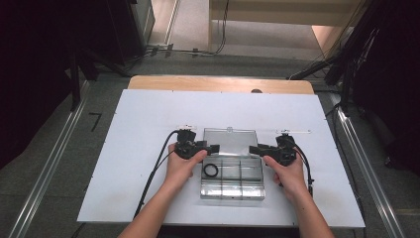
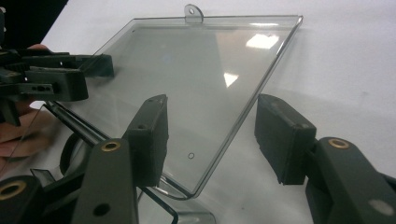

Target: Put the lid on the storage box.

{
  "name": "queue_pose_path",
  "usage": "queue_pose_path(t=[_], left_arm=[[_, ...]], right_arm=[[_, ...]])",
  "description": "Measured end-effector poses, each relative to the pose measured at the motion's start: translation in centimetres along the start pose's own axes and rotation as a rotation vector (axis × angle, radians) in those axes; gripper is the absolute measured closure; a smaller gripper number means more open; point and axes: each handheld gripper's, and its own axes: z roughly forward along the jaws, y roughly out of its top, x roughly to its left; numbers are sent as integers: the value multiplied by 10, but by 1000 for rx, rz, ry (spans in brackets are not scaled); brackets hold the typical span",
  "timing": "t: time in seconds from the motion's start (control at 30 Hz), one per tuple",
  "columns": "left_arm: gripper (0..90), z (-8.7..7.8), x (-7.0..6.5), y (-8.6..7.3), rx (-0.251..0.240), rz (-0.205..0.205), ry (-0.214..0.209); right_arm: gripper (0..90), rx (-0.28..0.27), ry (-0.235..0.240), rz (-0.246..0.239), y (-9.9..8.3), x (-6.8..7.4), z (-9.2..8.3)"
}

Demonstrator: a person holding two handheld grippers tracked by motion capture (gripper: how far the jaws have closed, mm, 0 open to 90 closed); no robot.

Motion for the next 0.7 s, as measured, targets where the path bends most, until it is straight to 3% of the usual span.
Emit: queue_pose_path(t=[0.13, 0.7], left_arm=[[364, -1, -1, 1, -14, 11, -13], [547, -16, -5, 4, -70, 55, -31]], right_arm=[[461, 2, 32, 8, 0, 0, 0], [626, -49, 55, -22, 1, 3, -11]])
